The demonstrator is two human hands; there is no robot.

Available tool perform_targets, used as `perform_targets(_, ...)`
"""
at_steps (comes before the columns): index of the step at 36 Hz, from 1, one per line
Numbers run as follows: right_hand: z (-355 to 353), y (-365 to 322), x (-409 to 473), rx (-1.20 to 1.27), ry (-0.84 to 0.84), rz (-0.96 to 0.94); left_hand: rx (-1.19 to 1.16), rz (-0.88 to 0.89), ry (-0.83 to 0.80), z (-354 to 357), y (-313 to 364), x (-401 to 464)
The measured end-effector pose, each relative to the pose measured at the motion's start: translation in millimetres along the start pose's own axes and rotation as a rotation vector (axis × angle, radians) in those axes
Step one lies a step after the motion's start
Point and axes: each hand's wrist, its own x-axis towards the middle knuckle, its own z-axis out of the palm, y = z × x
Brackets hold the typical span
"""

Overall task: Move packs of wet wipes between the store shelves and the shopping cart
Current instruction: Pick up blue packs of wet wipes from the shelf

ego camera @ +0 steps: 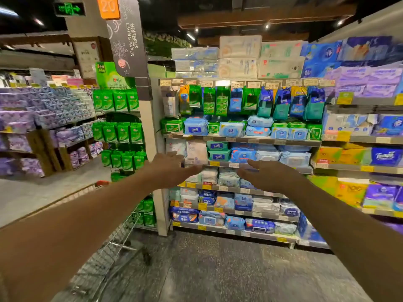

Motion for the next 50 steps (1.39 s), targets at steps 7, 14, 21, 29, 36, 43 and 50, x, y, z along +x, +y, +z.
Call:
perform_targets(7,9.2,-10.7,34.8,-0.007,-0.002,-0.021,0.008,-0.002,-0.009,13.3,-24.6,36.4)
perform_targets(14,11.9,-34.8,87.0,-0.079,0.0,0.006,-0.033,0.027,-0.021,12.1,-49.4,80.9)
perform_targets(21,-5.3,-59.1,141.2,-0.1,0.026,0.055,-0.084,0.03,-0.046,12.6,-79.0,146.5)
perform_targets(29,-4.5,-52.3,210.2,-0.106,0.039,0.117,-0.139,0.106,-0.082,17.0,-89.4,222.1)
perform_targets(36,-4.4,-44.0,272.0,-0.108,0.039,0.13,-0.139,0.154,-0.067,31.4,-91.5,295.5)
perform_targets(43,2.4,-20.9,352.1,-0.045,0.044,0.094,-0.141,0.136,-0.071,48.2,-86.7,371.6)
perform_targets(50,-3.8,10.2,441.7,-0.001,0.051,0.058,-0.143,0.088,-0.07,48.8,-75.6,447.4)
